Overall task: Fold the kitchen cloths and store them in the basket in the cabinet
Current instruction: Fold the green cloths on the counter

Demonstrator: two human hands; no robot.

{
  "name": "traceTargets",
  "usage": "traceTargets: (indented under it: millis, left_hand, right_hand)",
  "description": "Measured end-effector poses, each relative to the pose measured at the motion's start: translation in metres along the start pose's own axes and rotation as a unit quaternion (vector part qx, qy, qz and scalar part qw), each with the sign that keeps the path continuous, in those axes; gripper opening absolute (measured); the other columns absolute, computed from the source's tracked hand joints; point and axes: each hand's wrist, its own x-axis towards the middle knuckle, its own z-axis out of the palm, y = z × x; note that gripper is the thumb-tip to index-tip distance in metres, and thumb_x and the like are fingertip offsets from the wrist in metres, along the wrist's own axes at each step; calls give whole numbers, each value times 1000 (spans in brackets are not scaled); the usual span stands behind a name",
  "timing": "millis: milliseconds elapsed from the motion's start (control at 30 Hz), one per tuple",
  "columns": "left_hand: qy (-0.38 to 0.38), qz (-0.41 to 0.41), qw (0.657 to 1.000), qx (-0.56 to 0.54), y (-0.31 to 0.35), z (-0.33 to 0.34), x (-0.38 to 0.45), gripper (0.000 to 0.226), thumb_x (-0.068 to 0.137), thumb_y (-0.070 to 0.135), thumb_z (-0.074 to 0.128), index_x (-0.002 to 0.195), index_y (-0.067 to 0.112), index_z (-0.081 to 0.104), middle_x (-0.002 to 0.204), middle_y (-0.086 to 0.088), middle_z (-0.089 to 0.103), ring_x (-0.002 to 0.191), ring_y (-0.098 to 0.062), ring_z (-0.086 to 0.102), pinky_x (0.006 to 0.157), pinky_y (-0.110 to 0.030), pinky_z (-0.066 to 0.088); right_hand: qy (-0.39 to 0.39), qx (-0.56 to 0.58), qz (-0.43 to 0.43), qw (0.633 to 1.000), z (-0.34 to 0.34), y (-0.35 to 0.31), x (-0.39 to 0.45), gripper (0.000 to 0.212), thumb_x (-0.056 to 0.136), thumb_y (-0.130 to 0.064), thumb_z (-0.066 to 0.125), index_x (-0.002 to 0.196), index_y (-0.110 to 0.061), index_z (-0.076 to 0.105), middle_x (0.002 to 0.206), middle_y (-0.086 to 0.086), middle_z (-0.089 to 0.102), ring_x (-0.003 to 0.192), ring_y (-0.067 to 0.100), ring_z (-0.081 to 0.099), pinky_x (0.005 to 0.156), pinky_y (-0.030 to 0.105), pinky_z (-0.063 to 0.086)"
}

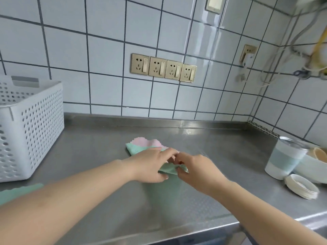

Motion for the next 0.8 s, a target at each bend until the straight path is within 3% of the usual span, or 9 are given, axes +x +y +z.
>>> traceTargets:
  millis: [67, 167, 300, 433, 533, 667, 733, 767, 800]
  left_hand:
    - [50, -9, 998, -37, 7, -8, 4, 38, 79, 41, 59, 113, 38, 42, 104, 18, 58, 96, -8, 56, 85, -31, 44]
    - [79, -40, 992, -91, 13, -31, 3, 16, 80, 40, 64, 83, 35, 49, 81, 15, 57, 75, -8, 52, 66, -25, 42]
    - [110, -21, 990, -82, 26, -75, 0, 29, 81, 39, 65, 64, 26, 44, 62, 8, 46, 56, -7, 41, 54, -26, 29]
    - [75, -39, 986, -144, 19, -117, -11, 44, 67, 58, 61, 81, 16, 60, 76, 1, 61, 68, -12, 55, 67, -32, 44]
    - [50, -64, 984, -161, 10, -142, -23, 45, 66, 58, 64, 88, 20, 66, 88, -1, 71, 77, -14, 65, 81, -37, 50]
    - [59, -105, 980, -157, -6, -170, -36, 20, 80, 44, 68, 71, 26, 65, 66, 13, 64, 61, -1, 57, 63, -20, 44]
    - [92, -147, 981, -85, -17, -178, -40, 24, 83, 45, 64, 81, 21, 66, 70, 5, 63, 63, -3, 58, 64, -23, 43]
    - [113, -171, 978, -38, -25, -181, -41, 32, 84, 46, 63, 87, 14, 64, 72, 18, 28, 67, 1, 23, 69, -27, 44]
    - [128, -194, 973, 4, -36, -184, -41, 37, 85, 46, 62, 89, 10, 61, 109, 3, 42, 104, -6, 43, 74, -29, 44]
  right_hand:
    - [14, -6, -15, 1000, -16, -4, -2, 24, 88, -24, 49, 111, -24, 55, 99, -3, 66, 73, 20, 48, 62, 28, 34]
    - [44, -16, -18, 999, -41, -7, -3, 19, 88, -26, 50, 106, -26, 55, 85, -6, 61, 73, 21, 52, 66, 31, 42]
    - [95, -30, -36, 994, -90, -9, 7, 17, 87, -27, 51, 103, -28, 55, 83, -8, 62, 77, 18, 56, 69, 31, 46]
    - [141, -51, -47, 988, -137, -9, 24, 20, 89, -26, 51, 108, -26, 57, 97, -7, 68, 87, 20, 62, 76, 34, 51]
    - [172, -67, -40, 982, -163, -2, 37, 20, 89, -25, 51, 108, -26, 58, 98, -3, 68, 85, 22, 62, 76, 36, 52]
    - [197, -85, -25, 976, -185, 14, 59, 17, 89, -26, 51, 104, -27, 58, 93, -1, 68, 80, 22, 61, 72, 37, 53]
    - [204, -89, -12, 975, -190, 23, 72, 15, 89, -25, 51, 102, -27, 58, 88, -1, 68, 78, 21, 60, 71, 37, 54]
    - [205, -90, -6, 975, -189, 28, 80, 15, 90, -25, 50, 102, -27, 58, 88, -1, 68, 78, 21, 61, 71, 37, 54]
    - [202, -93, 2, 975, -187, 31, 88, 15, 90, -25, 50, 102, -27, 58, 88, 0, 67, 78, 22, 61, 71, 37, 54]
